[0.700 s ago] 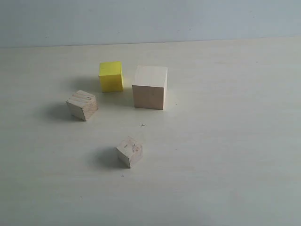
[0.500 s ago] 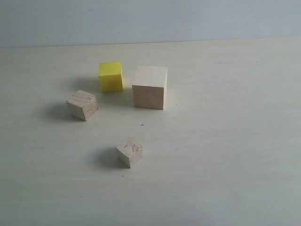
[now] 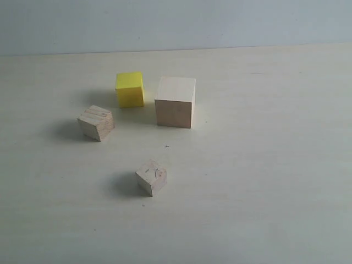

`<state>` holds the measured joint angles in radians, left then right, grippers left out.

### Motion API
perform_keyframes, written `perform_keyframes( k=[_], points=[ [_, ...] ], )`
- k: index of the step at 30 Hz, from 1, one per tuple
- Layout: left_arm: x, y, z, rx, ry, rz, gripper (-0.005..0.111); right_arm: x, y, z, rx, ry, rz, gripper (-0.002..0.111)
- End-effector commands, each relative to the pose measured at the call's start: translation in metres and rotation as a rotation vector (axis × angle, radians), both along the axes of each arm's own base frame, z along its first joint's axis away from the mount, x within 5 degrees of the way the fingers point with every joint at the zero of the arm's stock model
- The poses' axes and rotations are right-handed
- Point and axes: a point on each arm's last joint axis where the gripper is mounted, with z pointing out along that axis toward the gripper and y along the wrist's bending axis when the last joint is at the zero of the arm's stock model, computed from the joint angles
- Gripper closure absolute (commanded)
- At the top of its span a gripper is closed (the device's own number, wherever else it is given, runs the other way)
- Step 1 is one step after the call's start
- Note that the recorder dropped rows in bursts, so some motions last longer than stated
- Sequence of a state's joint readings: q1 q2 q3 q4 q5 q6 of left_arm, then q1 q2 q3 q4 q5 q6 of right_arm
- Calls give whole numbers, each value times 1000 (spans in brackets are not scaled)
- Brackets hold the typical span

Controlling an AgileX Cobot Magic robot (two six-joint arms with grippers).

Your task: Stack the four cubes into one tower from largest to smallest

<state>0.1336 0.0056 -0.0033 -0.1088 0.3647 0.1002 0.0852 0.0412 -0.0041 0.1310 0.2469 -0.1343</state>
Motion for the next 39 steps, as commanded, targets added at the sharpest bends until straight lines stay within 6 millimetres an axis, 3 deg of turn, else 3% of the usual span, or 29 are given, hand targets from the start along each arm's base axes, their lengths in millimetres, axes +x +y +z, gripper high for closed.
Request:
perform_keyframes(
  k=[1,12,16,19,22,27,32,36,39],
  points=[
    [0,0,0,3,-12,-5,107,1,-3,17,21,-196,-32,108],
    [0,0,0,3,-12,-5,107,1,-4,29,33,-329,-49,108],
    [0,0,0,3,-12,-5,107,-2,-6,43,50,-486,-70,108],
    [0,0,0,3,-12,-5,107,-5,-10,52,168,-588,-95,108],
    [0,0,0,3,-12,-5,107,-5,-9,64,210,-549,-84,108],
    [0,0,0,3,-12,-5,107,2,-4,116,134,-441,-45,108],
    [0,0,0,3,-12,-5,107,36,2,158,54,-185,-12,108],
    [0,0,0,3,-12,-5,107,70,11,170,-34,27,69,108],
    [0,0,0,3,-12,-5,107,89,27,178,-26,94,212,108]
  ],
)
